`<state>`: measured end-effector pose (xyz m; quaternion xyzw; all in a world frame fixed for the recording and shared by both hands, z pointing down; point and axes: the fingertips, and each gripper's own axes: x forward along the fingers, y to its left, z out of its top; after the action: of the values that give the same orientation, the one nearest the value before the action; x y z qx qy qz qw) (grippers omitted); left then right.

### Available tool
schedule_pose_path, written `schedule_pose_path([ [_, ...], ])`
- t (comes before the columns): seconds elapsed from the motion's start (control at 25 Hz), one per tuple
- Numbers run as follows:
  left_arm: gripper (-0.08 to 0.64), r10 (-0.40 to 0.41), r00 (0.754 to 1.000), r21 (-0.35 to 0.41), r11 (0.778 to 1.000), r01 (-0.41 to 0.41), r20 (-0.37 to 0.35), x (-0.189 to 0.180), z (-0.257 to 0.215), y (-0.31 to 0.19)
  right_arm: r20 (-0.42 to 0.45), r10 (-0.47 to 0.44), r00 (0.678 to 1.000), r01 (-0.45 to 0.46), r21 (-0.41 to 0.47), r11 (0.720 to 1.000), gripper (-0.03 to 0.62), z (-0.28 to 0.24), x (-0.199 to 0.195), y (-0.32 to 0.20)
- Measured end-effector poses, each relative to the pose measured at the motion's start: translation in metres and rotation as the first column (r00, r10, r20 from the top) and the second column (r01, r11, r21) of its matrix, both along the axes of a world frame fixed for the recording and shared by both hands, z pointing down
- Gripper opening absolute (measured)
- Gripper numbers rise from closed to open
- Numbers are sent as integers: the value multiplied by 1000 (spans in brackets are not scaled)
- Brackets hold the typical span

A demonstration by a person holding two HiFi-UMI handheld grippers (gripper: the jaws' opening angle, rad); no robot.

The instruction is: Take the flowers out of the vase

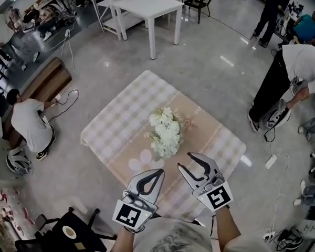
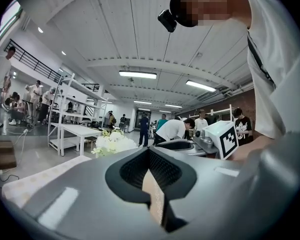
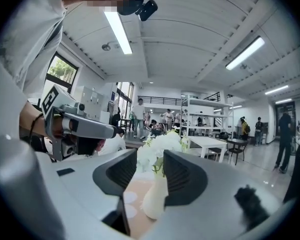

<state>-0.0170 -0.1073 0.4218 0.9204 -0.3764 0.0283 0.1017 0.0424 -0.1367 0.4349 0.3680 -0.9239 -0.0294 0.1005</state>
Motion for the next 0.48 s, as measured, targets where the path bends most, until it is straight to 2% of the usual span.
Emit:
schedule_pose_path([
  [0.48, 9, -3, 1000, -28, 1000, 4, 20, 9, 13, -17, -59, -53, 997, 52, -13, 999, 249, 44, -3, -35],
])
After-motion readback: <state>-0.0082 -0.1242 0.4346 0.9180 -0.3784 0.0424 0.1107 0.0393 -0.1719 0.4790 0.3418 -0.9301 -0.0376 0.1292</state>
